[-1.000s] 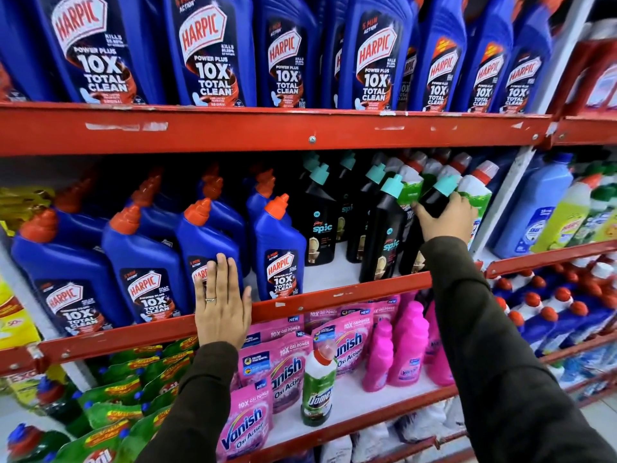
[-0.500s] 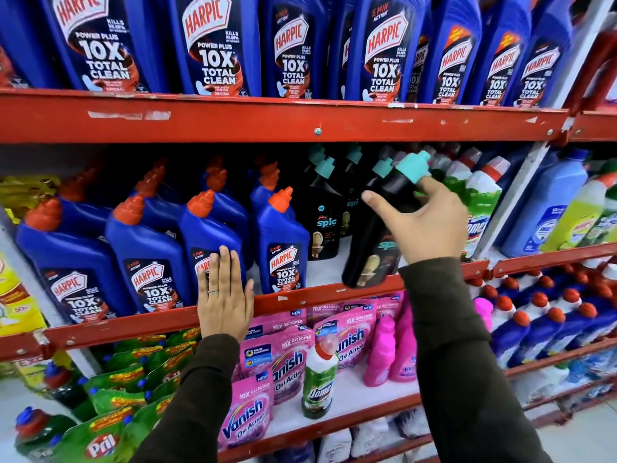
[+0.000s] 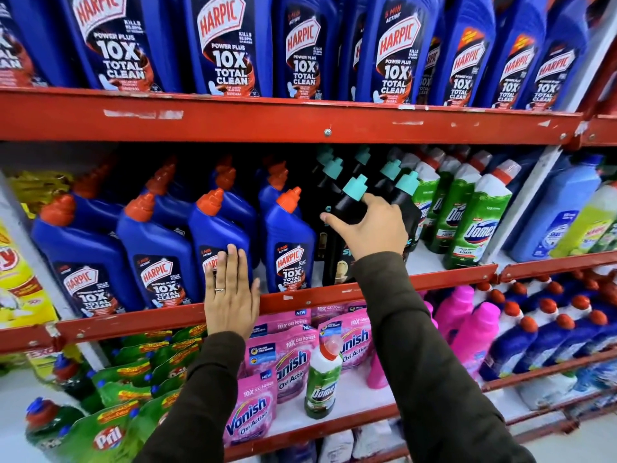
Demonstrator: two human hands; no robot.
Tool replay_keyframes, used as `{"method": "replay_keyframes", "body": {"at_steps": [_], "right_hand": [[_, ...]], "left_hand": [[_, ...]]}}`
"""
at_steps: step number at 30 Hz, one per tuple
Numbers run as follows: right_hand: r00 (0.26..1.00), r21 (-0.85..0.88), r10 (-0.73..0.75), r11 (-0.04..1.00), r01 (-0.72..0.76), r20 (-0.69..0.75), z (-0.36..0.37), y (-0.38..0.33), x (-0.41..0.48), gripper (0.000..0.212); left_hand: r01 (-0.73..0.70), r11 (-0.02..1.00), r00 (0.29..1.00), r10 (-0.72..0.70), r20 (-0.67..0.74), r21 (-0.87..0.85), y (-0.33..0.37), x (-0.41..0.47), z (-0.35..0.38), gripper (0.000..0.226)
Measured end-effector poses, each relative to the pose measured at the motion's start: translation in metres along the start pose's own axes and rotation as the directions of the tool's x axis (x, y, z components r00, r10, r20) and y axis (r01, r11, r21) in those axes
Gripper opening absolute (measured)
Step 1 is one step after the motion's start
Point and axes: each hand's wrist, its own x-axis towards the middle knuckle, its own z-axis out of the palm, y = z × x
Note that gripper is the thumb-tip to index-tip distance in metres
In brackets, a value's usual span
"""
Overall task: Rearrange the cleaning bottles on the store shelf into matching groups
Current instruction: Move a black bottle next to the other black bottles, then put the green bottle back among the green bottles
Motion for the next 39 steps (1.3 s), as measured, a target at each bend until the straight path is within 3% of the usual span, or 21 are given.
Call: {"method": "replay_keyframes", "body": {"at_steps": [5, 9, 12, 14, 17, 21, 24, 27, 33, 35, 39], "right_hand": [[0.996, 0.095, -0.090, 0.991, 0.091, -0.013, 0.002, 0.013, -0.013, 0.083], [0.970, 0.208, -0.192, 0.953, 0.221, -0.152, 0.004, 0.029, -0.053, 0.062], [0.969, 0.242, -0.245, 0.938, 0.247, -0.037, 0.015, 0.048, -0.095, 0.053], [0.972, 0.180, -0.190, 0.970, 0.164, 0.141, 0.032, 0.065, -0.124, 0.062], [0.907, 0.037, 0.078, 0.994, -0.102, 0.415, 0.062, 0.095, -0.162, 0.086], [0.801, -0.015, 0.281, 0.947, -0.322, 0.529, 0.090, 0.120, -0.193, 0.092], [0.811, 0.055, 0.315, 0.919, -0.391, 0.493, 0.099, 0.126, -0.200, 0.071], [0.852, 0.124, 0.255, 0.930, -0.345, 0.458, 0.101, 0.131, -0.205, 0.060], [0.942, 0.294, 0.193, 0.916, -0.274, 0.275, 0.059, 0.128, -0.178, 0.069], [0.965, 0.354, 0.185, 0.904, -0.241, 0.185, 0.034, 0.121, -0.151, 0.070], [0.993, 0.328, 0.074, 0.944, -0.042, -0.086, -0.026, 0.106, -0.093, 0.064]], "left_hand": [[0.000, 1.000, 1.000, 0.000, -0.003, -0.010, 0.001, 0.000, -0.001, 0.065], [-0.002, 1.000, 1.000, 0.002, 0.002, -0.019, 0.001, -0.001, -0.003, 0.071], [-0.002, 1.000, 1.000, 0.002, 0.011, -0.004, 0.001, -0.003, -0.002, 0.072], [-0.002, 1.000, 1.000, 0.002, 0.019, 0.011, 0.000, -0.002, -0.002, 0.073], [0.006, 1.000, 0.999, -0.007, 0.040, 0.031, 0.001, -0.002, -0.002, 0.074], [0.023, 1.000, 0.999, -0.024, 0.037, 0.021, 0.000, -0.003, -0.001, 0.075], [0.019, 1.000, 0.999, -0.019, 0.035, 0.019, 0.000, -0.003, -0.002, 0.075], [0.006, 1.000, 0.999, -0.007, 0.035, 0.023, 0.000, -0.002, -0.003, 0.076], [-0.011, 1.000, 0.999, 0.010, 0.036, 0.006, 0.000, -0.002, -0.004, 0.074], [-0.009, 1.000, 0.999, 0.009, 0.036, -0.008, 0.001, -0.001, -0.003, 0.073], [-0.004, 1.000, 1.000, 0.005, 0.026, -0.030, 0.001, -0.002, -0.003, 0.073]]}}
